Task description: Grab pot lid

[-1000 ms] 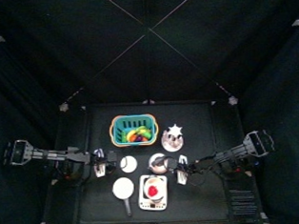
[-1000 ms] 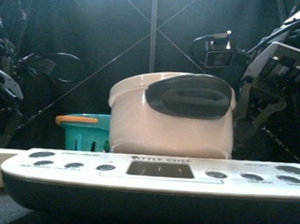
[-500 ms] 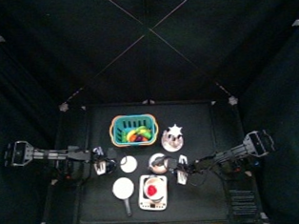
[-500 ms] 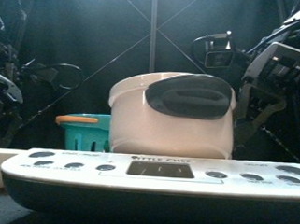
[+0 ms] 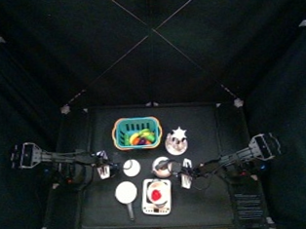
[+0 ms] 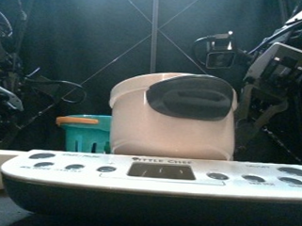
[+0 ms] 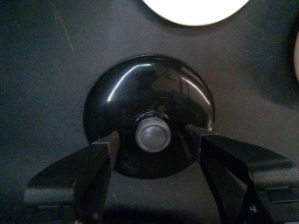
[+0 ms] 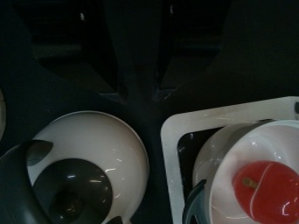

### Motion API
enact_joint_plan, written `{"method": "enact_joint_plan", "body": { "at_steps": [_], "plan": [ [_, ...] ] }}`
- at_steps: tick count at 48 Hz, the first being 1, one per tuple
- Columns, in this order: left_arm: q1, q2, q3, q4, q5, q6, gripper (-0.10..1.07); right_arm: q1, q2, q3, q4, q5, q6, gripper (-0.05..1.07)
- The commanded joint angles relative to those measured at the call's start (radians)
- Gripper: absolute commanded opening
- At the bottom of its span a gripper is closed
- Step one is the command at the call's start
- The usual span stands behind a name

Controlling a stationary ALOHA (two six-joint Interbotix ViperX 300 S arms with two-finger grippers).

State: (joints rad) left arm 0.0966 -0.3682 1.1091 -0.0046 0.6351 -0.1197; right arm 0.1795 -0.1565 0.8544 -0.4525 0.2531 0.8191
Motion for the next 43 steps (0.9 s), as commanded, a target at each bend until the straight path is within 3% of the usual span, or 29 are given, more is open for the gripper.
{"method": "enact_joint_plan", "body": {
  "at_steps": [1, 15, 31, 43],
  "plan": [
    [0.003, 0.003, -0.017, -0.005, 0.0, -0.002, 0.91, -0.003, -0.011, -0.008, 0.0, -0.005, -0.002, 0.71],
    [0.012, 0.003, -0.018, -0.003, -0.002, -0.002, 0.74, -0.003, -0.012, -0.008, 0.0, -0.006, -0.002, 0.71],
    [0.008, -0.038, -0.04, -0.011, -0.06, 0.0, 0.72, -0.003, -0.012, -0.008, 0.003, -0.005, -0.002, 0.71],
    [-0.02, -0.141, -0.038, -0.046, -0.055, 0.0, 0.72, -0.003, -0.012, -0.009, 0.002, -0.005, -0.003, 0.71]
  ]
}}
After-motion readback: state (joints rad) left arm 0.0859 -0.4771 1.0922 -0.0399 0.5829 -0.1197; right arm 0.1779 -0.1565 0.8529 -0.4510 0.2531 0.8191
